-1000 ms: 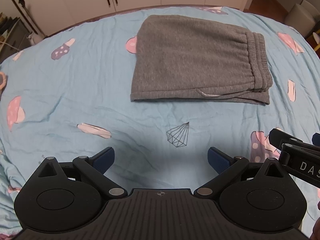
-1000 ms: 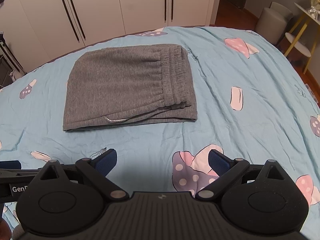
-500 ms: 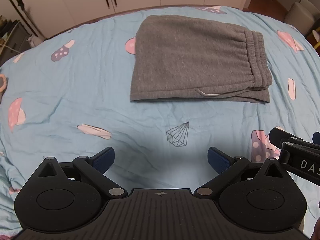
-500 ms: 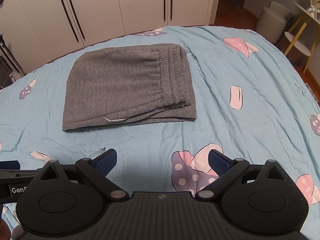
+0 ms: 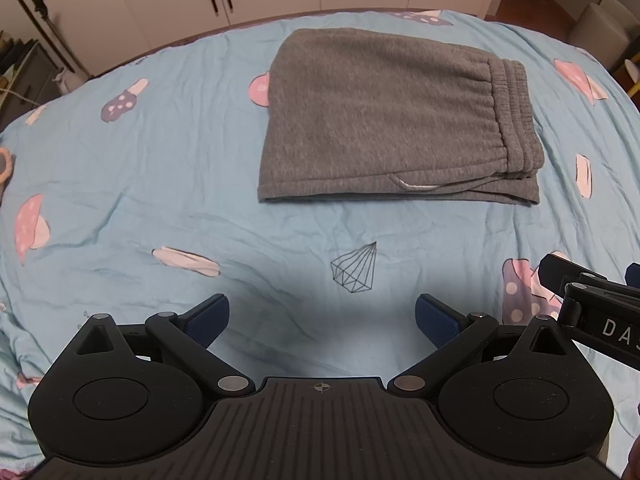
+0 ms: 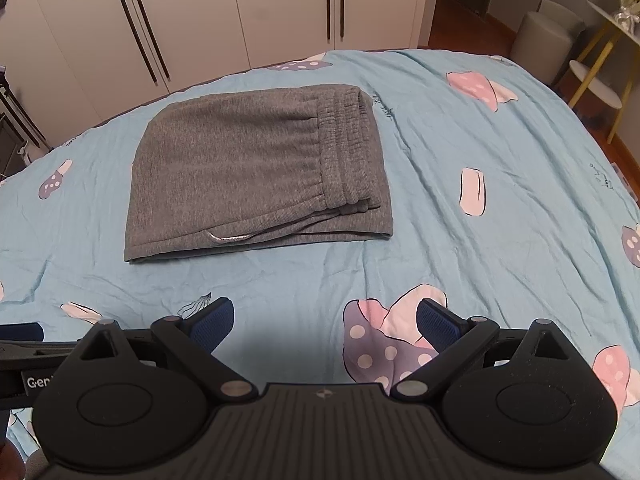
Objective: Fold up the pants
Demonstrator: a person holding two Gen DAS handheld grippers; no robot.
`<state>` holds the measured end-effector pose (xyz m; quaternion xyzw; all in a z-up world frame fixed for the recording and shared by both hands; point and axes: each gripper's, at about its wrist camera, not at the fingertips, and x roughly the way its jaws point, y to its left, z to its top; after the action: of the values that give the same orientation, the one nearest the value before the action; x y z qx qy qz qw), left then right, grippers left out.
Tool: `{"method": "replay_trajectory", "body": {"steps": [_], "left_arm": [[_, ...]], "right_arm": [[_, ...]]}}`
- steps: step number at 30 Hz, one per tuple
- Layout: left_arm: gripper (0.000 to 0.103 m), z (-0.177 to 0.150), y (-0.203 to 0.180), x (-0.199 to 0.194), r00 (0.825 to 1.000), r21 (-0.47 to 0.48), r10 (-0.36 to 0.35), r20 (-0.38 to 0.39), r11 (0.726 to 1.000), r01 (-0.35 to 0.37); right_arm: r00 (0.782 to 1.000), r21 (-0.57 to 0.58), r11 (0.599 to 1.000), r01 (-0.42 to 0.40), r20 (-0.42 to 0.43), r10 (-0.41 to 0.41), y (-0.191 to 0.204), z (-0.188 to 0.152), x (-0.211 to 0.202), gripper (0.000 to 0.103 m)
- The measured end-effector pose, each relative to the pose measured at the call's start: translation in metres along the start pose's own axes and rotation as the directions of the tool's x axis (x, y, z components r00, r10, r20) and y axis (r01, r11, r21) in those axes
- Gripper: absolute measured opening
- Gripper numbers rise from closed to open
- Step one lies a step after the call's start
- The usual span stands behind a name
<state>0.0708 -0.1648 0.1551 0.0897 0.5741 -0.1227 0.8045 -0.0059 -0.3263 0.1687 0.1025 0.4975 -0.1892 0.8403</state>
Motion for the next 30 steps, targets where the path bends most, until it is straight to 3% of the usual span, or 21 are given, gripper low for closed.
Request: {"method": "replay_trajectory", "body": {"steps": [30], "left_arm": [[0.102, 0.0007, -0.0041, -0.0008, 1.000, 0.004, 0.006, 0.005, 1.000, -0.006]], "right_arm": [[1.000, -0.010, 1.000, 0.011, 0.003, -0.011, -0.0020, 0.0009, -0.0020, 0.098]]}}
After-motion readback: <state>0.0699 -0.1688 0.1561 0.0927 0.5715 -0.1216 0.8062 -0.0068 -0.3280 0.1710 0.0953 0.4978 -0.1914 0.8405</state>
